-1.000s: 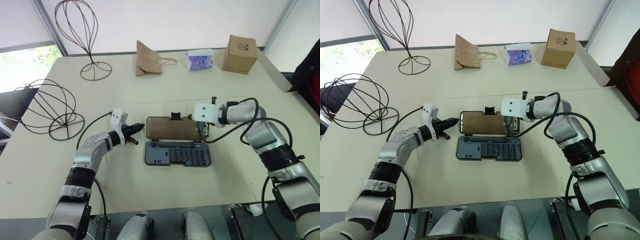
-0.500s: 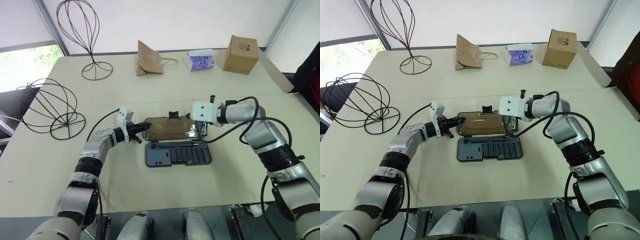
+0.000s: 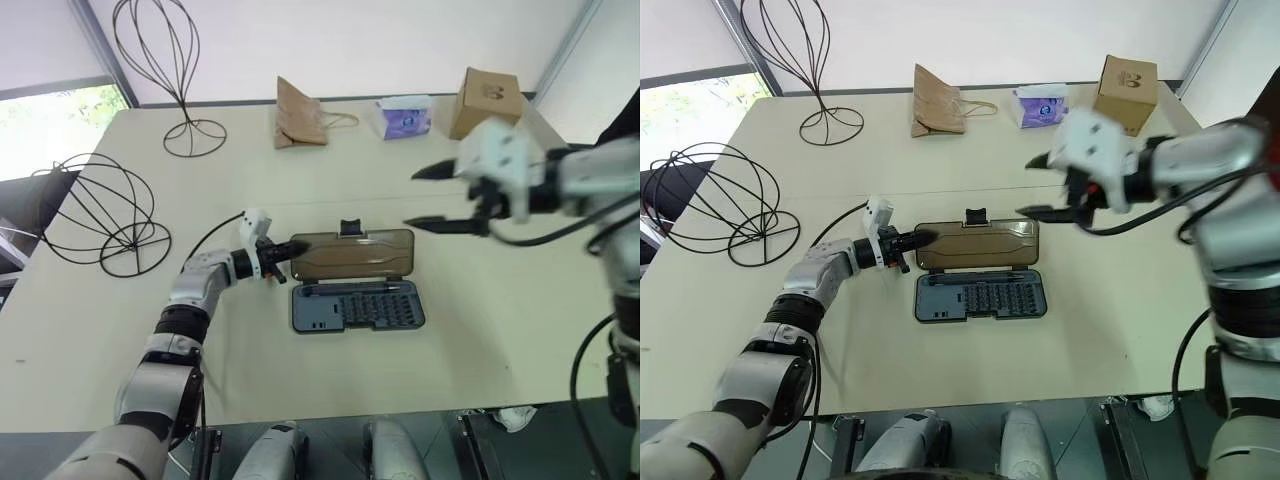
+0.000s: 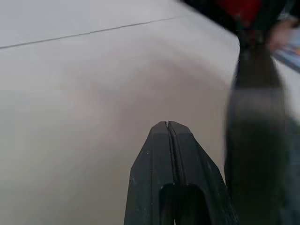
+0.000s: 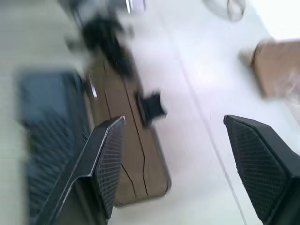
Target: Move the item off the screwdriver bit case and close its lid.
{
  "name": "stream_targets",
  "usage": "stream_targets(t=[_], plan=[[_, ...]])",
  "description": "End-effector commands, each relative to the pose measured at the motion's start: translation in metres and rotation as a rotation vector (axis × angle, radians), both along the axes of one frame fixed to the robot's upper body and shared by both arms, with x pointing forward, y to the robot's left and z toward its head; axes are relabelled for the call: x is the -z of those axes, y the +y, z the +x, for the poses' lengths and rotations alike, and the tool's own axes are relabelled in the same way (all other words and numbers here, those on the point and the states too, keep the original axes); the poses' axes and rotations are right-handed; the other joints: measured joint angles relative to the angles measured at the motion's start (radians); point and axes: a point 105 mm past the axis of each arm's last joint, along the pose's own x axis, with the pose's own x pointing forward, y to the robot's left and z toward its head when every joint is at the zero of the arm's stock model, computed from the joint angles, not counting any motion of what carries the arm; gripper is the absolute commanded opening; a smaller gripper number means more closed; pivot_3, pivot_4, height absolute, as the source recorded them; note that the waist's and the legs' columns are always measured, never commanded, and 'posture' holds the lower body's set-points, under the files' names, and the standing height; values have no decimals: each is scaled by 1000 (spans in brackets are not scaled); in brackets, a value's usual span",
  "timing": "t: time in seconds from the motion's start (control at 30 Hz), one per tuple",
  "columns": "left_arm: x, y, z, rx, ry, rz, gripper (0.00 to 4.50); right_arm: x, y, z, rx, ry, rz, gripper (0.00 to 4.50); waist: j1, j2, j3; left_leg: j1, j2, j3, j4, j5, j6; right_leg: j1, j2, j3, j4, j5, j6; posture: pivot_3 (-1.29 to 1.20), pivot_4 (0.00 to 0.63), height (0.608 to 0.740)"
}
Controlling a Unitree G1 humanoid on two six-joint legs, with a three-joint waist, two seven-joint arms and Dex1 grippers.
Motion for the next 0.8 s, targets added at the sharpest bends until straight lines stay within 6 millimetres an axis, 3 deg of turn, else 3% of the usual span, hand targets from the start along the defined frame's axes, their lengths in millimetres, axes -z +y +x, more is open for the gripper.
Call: stream_targets(t=[0.03, 0.13, 0.17, 0.33, 0.43, 0.53, 0.63, 0.7, 0.8], plan=[[-24, -12, -43, 320, -33, 34, 0, -16, -9, -5, 51, -11, 125, 3434, -1, 0, 0, 0, 0, 0, 0, 0, 0, 0, 0, 0, 0, 0, 0, 0, 150, 740], [-13, -5, -84, 530, 0, 177, 0, -10, -16, 2, 111, 3, 156, 3434, -3, 2, -1, 1, 0, 1, -1, 0, 0, 0, -1, 2, 1, 0, 0, 0, 150, 740], [-13, 0, -85, 534, -13, 201, 0, -2, -16, 1, 116, 20, 132, 3434, -3, 2, 0, 2, 0, 1, -1, 0, 0, 0, 0, 2, 1, 0, 0, 0, 150, 740], [-67, 7, -30, 240, -136, 63, 0, 58, -3, -13, 102, 146, -32, 3434, 25, 1, 0, -1, 0, 0, 4, 0, 0, 0, 1, 0, 1, 0, 0, 0, 150, 740], [-77, 0, -18, 183, -196, 48, 0, 101, 13, -31, 44, 256, -97, 3434, 25, 0, 0, -2, -1, -1, 7, 0, 1, 1, 0, 0, 1, 0, 0, 0, 150, 740], [-72, -11, -10, 170, -228, 86, 0, 125, 26, -45, -13, 344, -93, 2609, 22, 0, 0, -1, -2, 0, 7, -1, 1, 2, -1, 0, 1, 0, 0, 0, 150, 740], [-60, -24, -4, 209, -255, 152, 0, 148, 36, -54, -47, 393, -115, 1030, 23, -1, 1, -1, -2, 0, 7, -1, 1, 2, -1, 0, 1, 0, 0, 0, 150, 740], [-44, -34, -2, 276, -352, 287, 0, 160, 42, -56, -58, 413, -126, 43, 23, -2, 1, -1, -2, 0, 7, -1, 1, 2, -1, 0, 1, 0, 0, 0, 150, 740], [-37, -46, 0, 342, -372, 316, 0, 167, 47, -59, -70, 433, -129, 43, 26, -2, 1, -1, -3, 1, 8, -1, 1, 3, -1, -1, 1, 0, 0, 0, 150, 740]])
